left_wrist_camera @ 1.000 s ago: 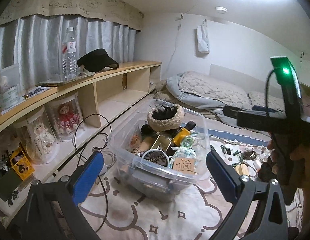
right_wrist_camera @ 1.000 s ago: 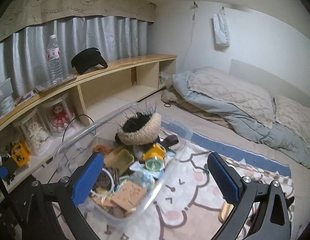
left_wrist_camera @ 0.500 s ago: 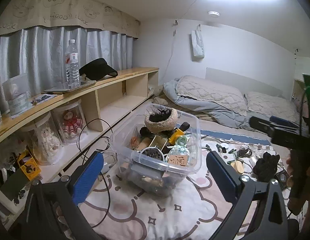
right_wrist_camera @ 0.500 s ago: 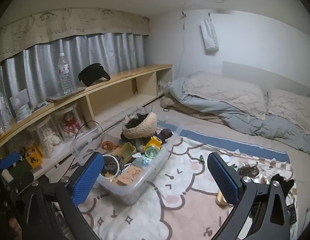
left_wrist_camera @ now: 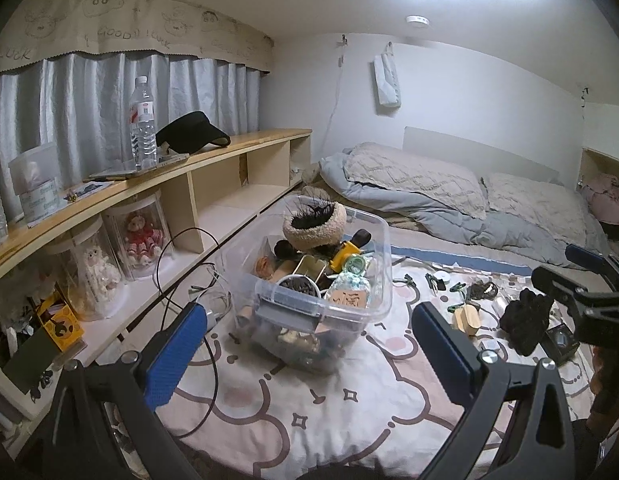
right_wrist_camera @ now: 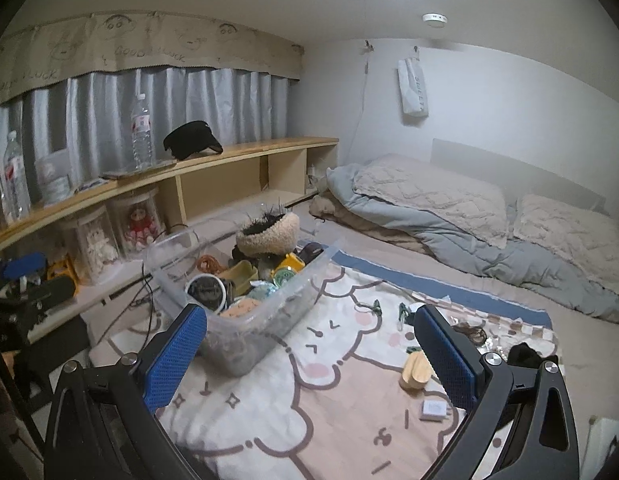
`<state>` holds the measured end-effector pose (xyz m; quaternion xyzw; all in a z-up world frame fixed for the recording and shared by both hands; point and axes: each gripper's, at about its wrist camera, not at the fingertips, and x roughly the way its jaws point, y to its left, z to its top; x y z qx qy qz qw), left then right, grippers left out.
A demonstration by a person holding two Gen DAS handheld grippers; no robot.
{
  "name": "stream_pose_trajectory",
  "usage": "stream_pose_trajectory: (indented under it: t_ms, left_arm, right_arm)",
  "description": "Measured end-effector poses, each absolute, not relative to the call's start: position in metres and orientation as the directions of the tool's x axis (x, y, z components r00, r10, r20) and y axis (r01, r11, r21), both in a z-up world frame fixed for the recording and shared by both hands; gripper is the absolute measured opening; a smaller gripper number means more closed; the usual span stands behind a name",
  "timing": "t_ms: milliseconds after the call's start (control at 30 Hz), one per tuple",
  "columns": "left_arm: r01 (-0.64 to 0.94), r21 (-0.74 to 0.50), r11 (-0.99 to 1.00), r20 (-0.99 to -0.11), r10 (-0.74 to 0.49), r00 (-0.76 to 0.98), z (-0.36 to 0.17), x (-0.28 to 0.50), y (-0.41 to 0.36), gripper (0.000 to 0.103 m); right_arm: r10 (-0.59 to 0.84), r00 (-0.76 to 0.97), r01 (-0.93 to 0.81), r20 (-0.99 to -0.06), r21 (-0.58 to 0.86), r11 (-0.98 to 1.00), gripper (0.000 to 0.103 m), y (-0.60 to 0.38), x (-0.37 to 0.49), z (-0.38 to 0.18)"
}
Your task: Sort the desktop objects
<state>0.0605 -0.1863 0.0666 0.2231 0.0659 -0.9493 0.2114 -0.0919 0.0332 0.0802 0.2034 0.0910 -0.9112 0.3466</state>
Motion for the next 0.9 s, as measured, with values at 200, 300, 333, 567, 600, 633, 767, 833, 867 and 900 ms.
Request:
stream_pose_trajectory:
  t_ms: [200,300,333,567,600,633,767,833,867,900]
  left_arm:
    - [0.424,-0.035,-0.905,-0.465,-0.361,-0.808,0.061,0.064,-0.183,0.103]
    - [0.422,-0.028,-0.906,-0.464,-0.362,-0.808,0.060,0.065,-0.181,0.103]
    - [0.419,-0.025,-0.908,-0.465,-0.360,-0.809,0.059,0.066,-0.179,0.103]
    - [0.400,-0.021,-0.916,-0.469,-0.344,-0.813,0.057,0.066,-0.178,0.103]
    - [0.398,-0.021,-0.917,-0.471,-0.342,-0.813,0.057,0.066,-0.179,0.103]
    - [0.397,-0.021,-0.917,-0.474,-0.341,-0.812,0.056,0.065,-0.179,0.103]
    - [0.393,-0.019,-0.919,-0.478,-0.337,-0.811,0.054,0.065,-0.179,0.103]
    - [0.393,-0.020,-0.919,-0.478,-0.336,-0.811,0.054,0.065,-0.179,0.103]
    - [0.393,-0.020,-0.919,-0.478,-0.336,-0.811,0.054,0.065,-0.179,0.103]
    - [0.393,-0.020,-0.919,-0.479,-0.336,-0.811,0.053,0.065,-0.179,0.103]
  right_arm:
    - [-0.586,-0.682,0.669,-0.438,-0.048,-0.742,0.103,0.038,-0.079,0.072]
    - [-0.578,-0.691,0.659,-0.433,-0.050,-0.750,0.103,0.041,-0.075,0.068]
    - [-0.584,-0.685,0.663,-0.436,-0.041,-0.748,0.103,0.042,-0.074,0.067]
    - [-0.575,-0.681,0.661,-0.454,-0.041,-0.750,0.103,0.042,-0.071,0.061]
    - [-0.573,-0.681,0.659,-0.455,-0.042,-0.751,0.103,0.042,-0.071,0.060]
    - [-0.571,-0.683,0.658,-0.456,-0.045,-0.752,0.103,0.042,-0.071,0.060]
    - [-0.567,-0.684,0.656,-0.459,-0.046,-0.754,0.103,0.043,-0.071,0.060]
    - [-0.566,-0.684,0.654,-0.460,-0.043,-0.755,0.103,0.044,-0.071,0.060]
    - [-0.566,-0.684,0.654,-0.461,-0.043,-0.755,0.103,0.044,-0.072,0.060]
    - [-0.566,-0.683,0.654,-0.462,-0.043,-0.755,0.103,0.044,-0.072,0.060]
